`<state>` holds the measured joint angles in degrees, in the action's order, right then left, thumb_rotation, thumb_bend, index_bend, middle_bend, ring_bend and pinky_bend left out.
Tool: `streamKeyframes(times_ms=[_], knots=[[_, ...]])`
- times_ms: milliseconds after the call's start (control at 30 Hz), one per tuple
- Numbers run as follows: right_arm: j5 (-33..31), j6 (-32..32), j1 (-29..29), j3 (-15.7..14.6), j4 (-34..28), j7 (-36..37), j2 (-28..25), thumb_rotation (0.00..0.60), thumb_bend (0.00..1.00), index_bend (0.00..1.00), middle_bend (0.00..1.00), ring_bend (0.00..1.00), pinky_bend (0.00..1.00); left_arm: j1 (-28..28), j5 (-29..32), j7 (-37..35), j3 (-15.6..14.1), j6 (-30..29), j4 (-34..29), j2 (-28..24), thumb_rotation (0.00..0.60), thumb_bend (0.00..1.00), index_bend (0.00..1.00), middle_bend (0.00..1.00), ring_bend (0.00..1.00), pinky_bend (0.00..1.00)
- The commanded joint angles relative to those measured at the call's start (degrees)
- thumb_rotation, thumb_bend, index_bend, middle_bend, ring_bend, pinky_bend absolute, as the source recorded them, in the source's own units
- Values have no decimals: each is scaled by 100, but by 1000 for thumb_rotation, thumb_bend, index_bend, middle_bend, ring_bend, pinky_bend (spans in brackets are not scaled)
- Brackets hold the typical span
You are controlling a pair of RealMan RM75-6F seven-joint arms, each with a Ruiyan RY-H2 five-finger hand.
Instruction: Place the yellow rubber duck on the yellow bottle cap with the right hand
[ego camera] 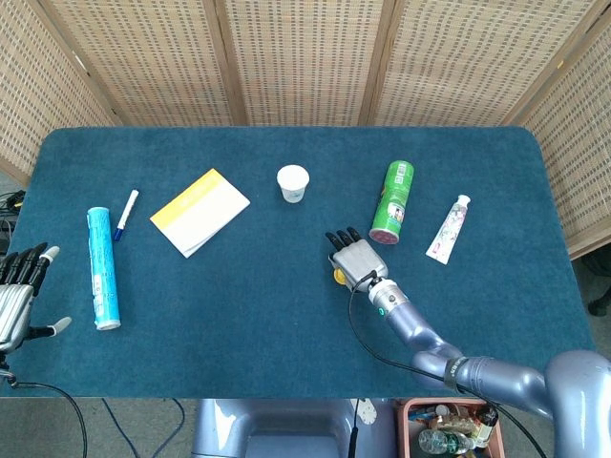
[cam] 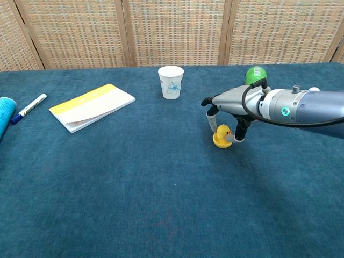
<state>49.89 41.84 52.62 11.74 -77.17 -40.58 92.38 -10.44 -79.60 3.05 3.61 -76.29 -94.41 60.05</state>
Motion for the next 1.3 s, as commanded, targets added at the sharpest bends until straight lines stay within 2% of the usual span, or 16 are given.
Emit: streamKeyframes(times_ms=[33,100,167,233,267,500,700,833,900,1067,1200,1300], knots=[[-158,68,78,-73,73,-84,69,600,434,481,0,0,0,-5,9,-1,3,7,2,-1,600,0,0,0,0,0],[-223,91,104,-99,70,-110,71,600,426,396,0,0,0,-6,17,-10,7,9,2,-5,600,0,0,0,0,0],[-301,98,136,-136,29,-137,47,600,343,176,0,0,0,-8,25,-21,10,14,5,-6,600,0,0,0,0,0],[-359,125,163,-155,-31,-142,20,600,260,44,0,0,0,-13,24,-28,11,18,5,-10,600,0,0,0,0,0],[-372,150,170,-160,-58,-143,10,600,237,11,0,0,0,-13,23,-30,10,18,6,-11,600,0,0,0,0,0],[-330,446,174,-189,-403,-131,-121,600,220,0,0,0,0,-12,4,-53,4,9,-2,-26,600,0,0,0,0,0],[-42,1040,-61,-279,-1305,-107,-630,600,209,0,0,0,0,5,-63,-84,-21,-31,-25,-46,600,0,0,0,0,0],[392,1667,-495,-486,-1908,57,-1117,600,38,0,0,0,0,21,-111,-105,-34,-73,-35,-60,600,0,0,0,0,0],[938,2252,-954,-759,-2166,327,-1455,600,0,0,0,0,0,39,-150,-125,-42,-119,-34,-69,600,0,0,0,0,0],[2184,3602,-2033,-1395,-1902,1326,-1743,600,0,0,0,0,0,70,-220,-134,-65,-190,-26,-63,600,0,0,0,0,0],[2628,4159,-2570,-1635,-1398,2111,-1734,600,0,0,0,0,0,77,-254,-58,-85,-212,-25,-31,600,0,0,0,0,0],[2814,4485,-2902,-1760,-1016,2292,-1695,600,0,0,0,0,0,75,-274,103,-102,-226,-17,20,600,0,0,0,0,0]])
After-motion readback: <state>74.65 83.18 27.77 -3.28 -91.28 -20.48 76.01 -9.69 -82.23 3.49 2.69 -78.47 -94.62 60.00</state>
